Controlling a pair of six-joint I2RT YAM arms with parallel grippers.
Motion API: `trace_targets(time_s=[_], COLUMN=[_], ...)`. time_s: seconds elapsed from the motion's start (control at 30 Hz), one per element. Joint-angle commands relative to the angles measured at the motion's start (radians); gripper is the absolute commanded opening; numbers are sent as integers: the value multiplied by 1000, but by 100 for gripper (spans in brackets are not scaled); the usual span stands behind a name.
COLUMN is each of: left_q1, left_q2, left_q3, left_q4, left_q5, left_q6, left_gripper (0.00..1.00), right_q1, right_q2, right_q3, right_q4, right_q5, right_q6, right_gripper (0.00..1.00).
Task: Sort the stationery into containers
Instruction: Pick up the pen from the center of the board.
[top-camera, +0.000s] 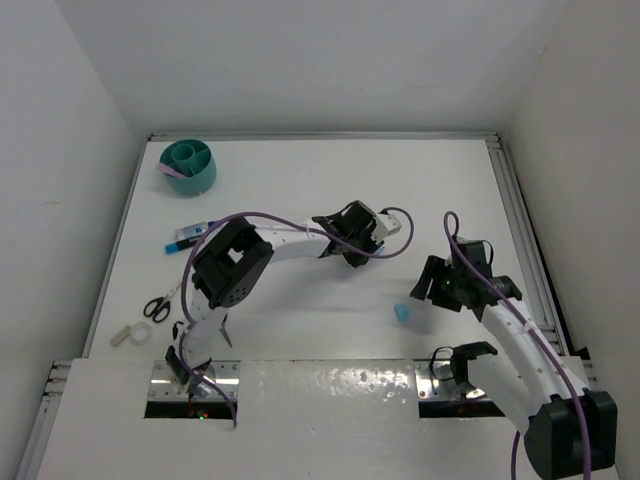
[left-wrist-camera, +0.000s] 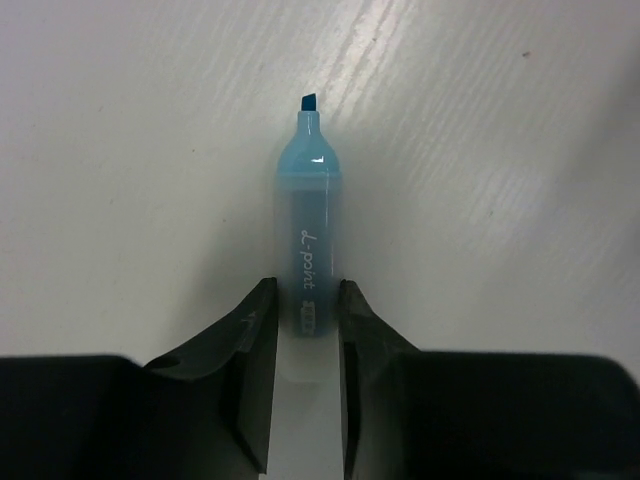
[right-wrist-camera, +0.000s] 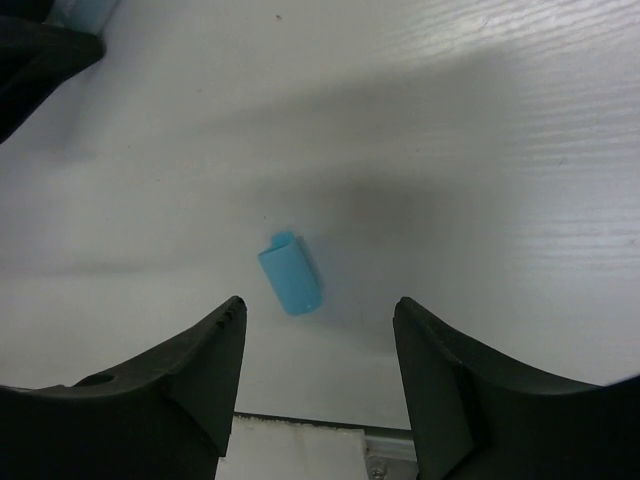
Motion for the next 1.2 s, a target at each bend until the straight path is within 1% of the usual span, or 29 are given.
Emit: trace_targets(time_s=[0.0,0.07,0.13,0.17,0.2,0.23,0.27,0.3,0.33,0.37,0.4,0.43,0.47,0.5,0.57,0.6,0.67,0.73,0.83,0.93,1.1,1.13,1.17], left_q1=[27,68,120,134,150,173,177,181,179,177,174,168,162,155,127,121,118,118,113,112,112,112,112], left_q2=[-7,-65,-163,-209,-310,-367,-428,-544,-595,-646,-718,-741,-758,-781,-800,-821,-846,-884,-943,-993,-1058,-1064,-1064], left_q3=[-21,-21,-46,-66,-122,-160,-211,-316,-367,-418,-485,-506,-515,-520,-527,-541,-560,-590,-633,-658,-714,-731,-731], left_q4=[-65,-106,-127,-126,-121,-73,-39,7,118,174,214,298,305,299,284,287,302,322,345,340,372,395,405], left_q5=[107,141,162,167,169,169,164,158,134,118,106,101,94,94,89,81,74,69,54,31,8,0,-2], left_q6=[16,51,97,169,214,258,357,399,439,440,428,414,380,363,305,282,227,213,213,211,211,203,200], left_gripper=[0,0,0,0,0,0,0,0,0,0,0,0,0,0,0,0,0,0,0,0,0,0,0], right_q1=[9,18,18,16,16,16,13,16,15,18,21,21,26,29,53,62,87,101,127,179,248,266,279], right_q2=[-3,-9,-20,-49,-66,-84,-103,-148,-197,-198,-251,-276,-297,-319,-357,-359,-339,-310,-246,-180,-169,-170,-170], right_q3=[-18,-20,-11,4,15,26,40,41,25,5,-23,-90,-128,-161,-230,-233,-207,-186,-179,-166,-141,-161,-172], right_q4=[13,10,2,0,0,3,9,43,65,94,147,166,178,178,157,140,57,-1,13,5,-110,-99,-74], right_q5=[-41,-35,-28,-21,-3,27,82,116,168,178,187,195,199,200,200,212,230,236,180,138,169,166,163], right_q6=[10,23,65,99,191,254,324,469,551,634,812,896,991,1171,1289,1355,1386,1440,1514,1575,1684,1719,1719], right_gripper=[59,59,59,60,61,66,66,66,66,66,66,66,66,66,66,66,66,67,67,67,66,66,66])
